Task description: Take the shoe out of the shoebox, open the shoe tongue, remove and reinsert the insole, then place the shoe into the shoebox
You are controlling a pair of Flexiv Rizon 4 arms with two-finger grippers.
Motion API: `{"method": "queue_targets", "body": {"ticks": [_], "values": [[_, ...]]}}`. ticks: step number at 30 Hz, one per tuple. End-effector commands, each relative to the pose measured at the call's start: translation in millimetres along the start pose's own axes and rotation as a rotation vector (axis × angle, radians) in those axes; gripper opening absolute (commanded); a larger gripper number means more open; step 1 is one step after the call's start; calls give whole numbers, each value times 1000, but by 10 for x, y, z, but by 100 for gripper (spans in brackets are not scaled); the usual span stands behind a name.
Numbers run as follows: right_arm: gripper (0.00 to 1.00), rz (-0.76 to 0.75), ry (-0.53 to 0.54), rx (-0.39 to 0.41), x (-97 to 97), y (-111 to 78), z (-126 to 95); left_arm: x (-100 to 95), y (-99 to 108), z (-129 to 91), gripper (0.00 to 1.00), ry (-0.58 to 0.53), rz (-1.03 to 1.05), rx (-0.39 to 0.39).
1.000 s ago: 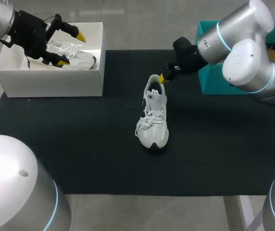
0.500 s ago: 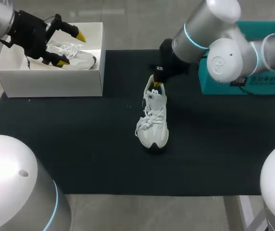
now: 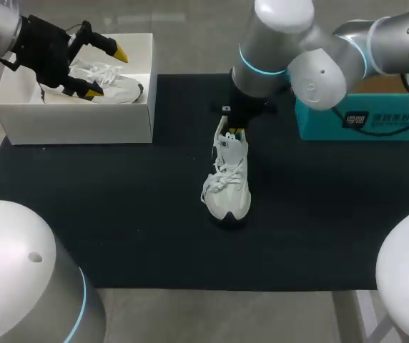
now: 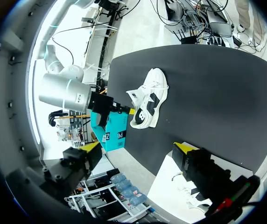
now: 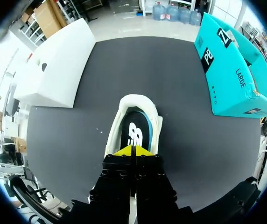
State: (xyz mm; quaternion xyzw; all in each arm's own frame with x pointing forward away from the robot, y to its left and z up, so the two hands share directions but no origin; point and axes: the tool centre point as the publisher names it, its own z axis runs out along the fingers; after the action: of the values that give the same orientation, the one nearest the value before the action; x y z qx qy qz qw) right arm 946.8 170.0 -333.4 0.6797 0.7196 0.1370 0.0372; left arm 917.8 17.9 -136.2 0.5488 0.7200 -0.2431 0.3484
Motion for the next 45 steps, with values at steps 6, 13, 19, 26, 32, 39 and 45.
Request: {"method": "queue_targets", "body": {"ticks": [6,13,19,26,32,39,45], "values": [[0,5,-90,55,45,83,236,-4,-4,-2,100,3,0,-1],[0,2,-83,92,81,15,307,-4,-4,-2,100,3,0,-1],[0,9,-96,138,176,-146,269,-4,-4,-2,100,3,0,-1],[0,45,-99,163,143,-316,295,-4,-4,-2,100,3,0,-1],[0,57,-95,174,43,-341,418,-4,-4,-2,100,3,0,-1],[0,51,-89,196,-82,-295,548,-4,-4,-2,100,3,0,-1],[0,39,-58,229,-127,-290,685,-4,-4,-2,100,3,0,-1]]}}
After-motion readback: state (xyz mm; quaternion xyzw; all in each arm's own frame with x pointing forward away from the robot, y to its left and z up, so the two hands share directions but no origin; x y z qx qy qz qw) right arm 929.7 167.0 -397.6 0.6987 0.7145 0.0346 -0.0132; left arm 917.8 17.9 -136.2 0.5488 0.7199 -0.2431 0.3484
